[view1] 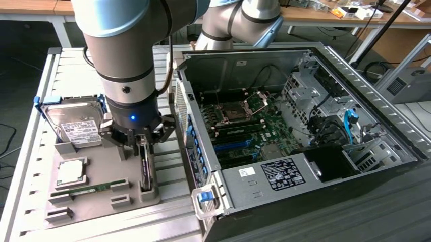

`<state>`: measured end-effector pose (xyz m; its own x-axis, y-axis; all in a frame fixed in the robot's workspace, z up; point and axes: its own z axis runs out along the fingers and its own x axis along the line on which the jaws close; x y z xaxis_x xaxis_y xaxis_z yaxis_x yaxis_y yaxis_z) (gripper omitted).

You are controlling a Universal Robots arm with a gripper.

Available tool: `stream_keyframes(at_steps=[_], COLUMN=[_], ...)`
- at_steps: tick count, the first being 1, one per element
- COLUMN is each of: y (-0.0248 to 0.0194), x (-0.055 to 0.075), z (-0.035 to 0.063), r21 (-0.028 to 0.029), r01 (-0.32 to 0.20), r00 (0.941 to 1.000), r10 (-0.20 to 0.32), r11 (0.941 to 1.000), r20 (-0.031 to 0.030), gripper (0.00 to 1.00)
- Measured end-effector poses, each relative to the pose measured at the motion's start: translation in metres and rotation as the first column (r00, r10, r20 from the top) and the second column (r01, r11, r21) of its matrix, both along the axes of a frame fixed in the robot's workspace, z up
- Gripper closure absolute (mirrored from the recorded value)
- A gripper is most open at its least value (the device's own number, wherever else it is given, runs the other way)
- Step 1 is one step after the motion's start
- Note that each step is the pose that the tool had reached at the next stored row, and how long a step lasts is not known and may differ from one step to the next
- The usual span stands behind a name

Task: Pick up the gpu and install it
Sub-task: 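Pick up the gpu and move the gpu toward the slot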

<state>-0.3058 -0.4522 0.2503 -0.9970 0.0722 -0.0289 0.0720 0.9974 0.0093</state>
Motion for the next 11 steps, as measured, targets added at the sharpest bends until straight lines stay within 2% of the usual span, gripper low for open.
stream_keyframes(at_steps=[1, 3, 4, 11], y=[0.0000, 0.0000, 0.0000, 0.0000], x=[0.0000, 0.0000, 0.0000, 0.0000], z=[0.0000, 0.0000, 0.0000, 0.0000], r21=[0.0000, 0.0000, 0.0000, 0.0000], r01=[0.000, 0.000, 0.000, 0.000], r00=[1.0000, 1.0000, 1.0000, 1.0000], r10=[0.000, 0.000, 0.000, 0.000], r11=[1.0000, 1.0000, 1.0000, 1.0000], r20=[-0.0001, 0.0000, 0.0000, 0.0000], gripper=[0.59, 0.71, 0.73, 0.73])
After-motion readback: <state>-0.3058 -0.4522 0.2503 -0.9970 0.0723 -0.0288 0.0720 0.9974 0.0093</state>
